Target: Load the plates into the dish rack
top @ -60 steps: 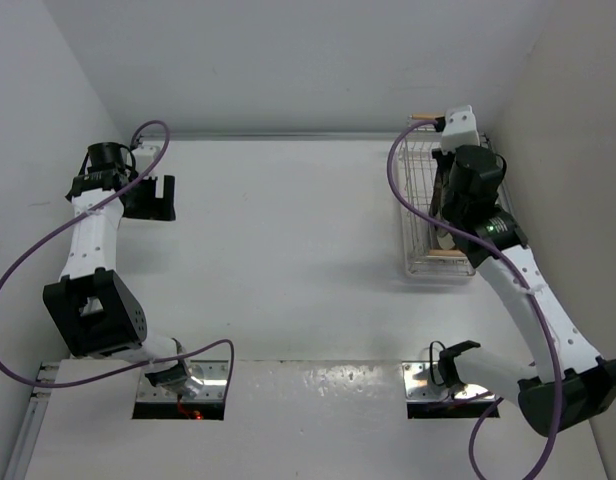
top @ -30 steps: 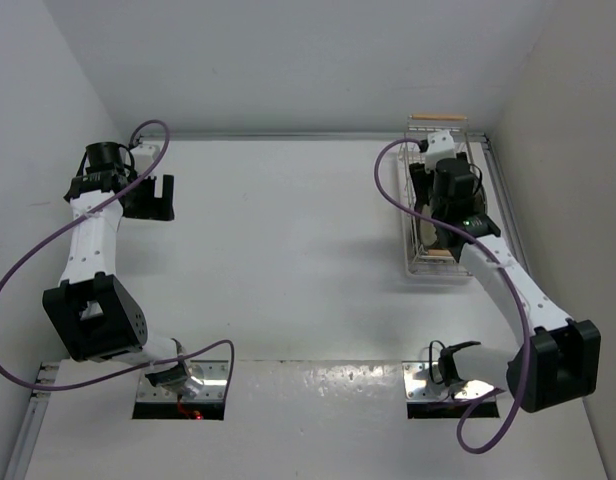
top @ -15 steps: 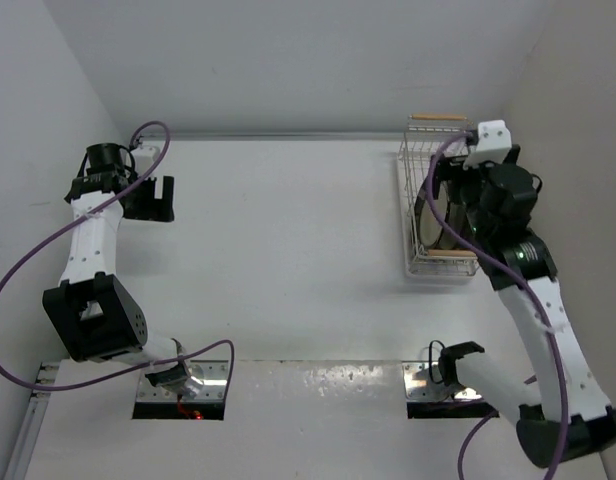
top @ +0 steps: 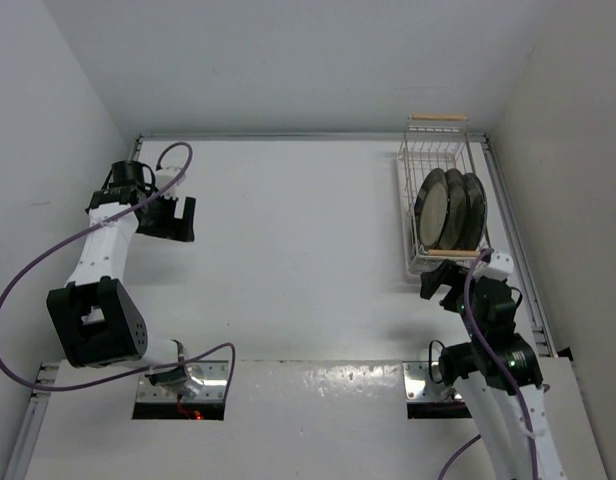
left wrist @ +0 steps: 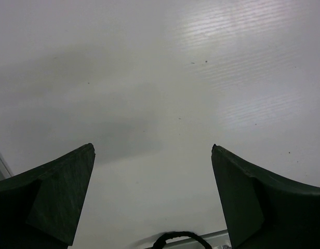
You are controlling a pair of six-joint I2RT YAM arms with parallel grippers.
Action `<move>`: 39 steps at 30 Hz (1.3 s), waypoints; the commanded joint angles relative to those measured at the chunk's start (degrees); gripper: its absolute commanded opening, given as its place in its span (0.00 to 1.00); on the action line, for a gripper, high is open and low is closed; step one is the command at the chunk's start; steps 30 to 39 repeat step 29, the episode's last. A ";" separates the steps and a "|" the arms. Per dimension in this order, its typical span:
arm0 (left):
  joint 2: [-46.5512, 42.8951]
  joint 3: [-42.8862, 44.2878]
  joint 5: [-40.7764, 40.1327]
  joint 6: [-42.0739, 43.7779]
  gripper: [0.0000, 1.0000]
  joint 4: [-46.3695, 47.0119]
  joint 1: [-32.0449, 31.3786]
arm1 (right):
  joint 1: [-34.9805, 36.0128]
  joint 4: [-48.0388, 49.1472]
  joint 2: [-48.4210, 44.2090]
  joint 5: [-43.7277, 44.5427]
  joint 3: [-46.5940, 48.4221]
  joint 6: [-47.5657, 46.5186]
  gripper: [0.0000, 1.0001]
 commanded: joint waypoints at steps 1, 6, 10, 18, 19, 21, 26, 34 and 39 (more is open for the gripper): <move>-4.18 -1.53 2.29 2.26 0.98 0.42 -0.56 | -0.24 -2.26 -6.46 1.36 -1.82 9.03 1.00; -6.65 -3.82 2.29 4.19 1.00 0.42 -0.56 | -0.15 -4.65 -9.13 1.89 -2.01 9.84 1.00; -7.71 -4.97 1.06 4.20 1.00 0.42 -0.56 | -0.24 -6.22 -7.90 3.74 -0.96 10.10 1.00; -8.24 -4.97 0.44 4.20 1.00 0.42 -0.56 | -0.15 -6.23 -8.16 4.79 -1.04 10.19 1.00; -8.24 -4.97 0.44 4.20 1.00 0.42 -0.56 | -0.24 -6.14 -8.16 4.88 -1.22 10.10 1.00; -8.24 -4.97 0.44 4.20 1.00 0.42 -0.56 | -0.15 -6.05 -8.25 4.97 -1.22 10.28 1.00; -8.76 -5.49 0.97 5.07 1.00 0.42 -0.56 | -0.33 -6.06 -7.99 5.06 -1.22 10.28 1.00; -9.38 -5.49 2.38 5.78 1.00 0.42 -0.56 | -0.07 -6.23 -7.90 5.14 -1.04 10.10 1.00; -9.38 -5.49 2.38 5.78 1.00 0.42 -0.56 | -0.07 -6.23 -7.90 5.14 -1.04 10.10 1.00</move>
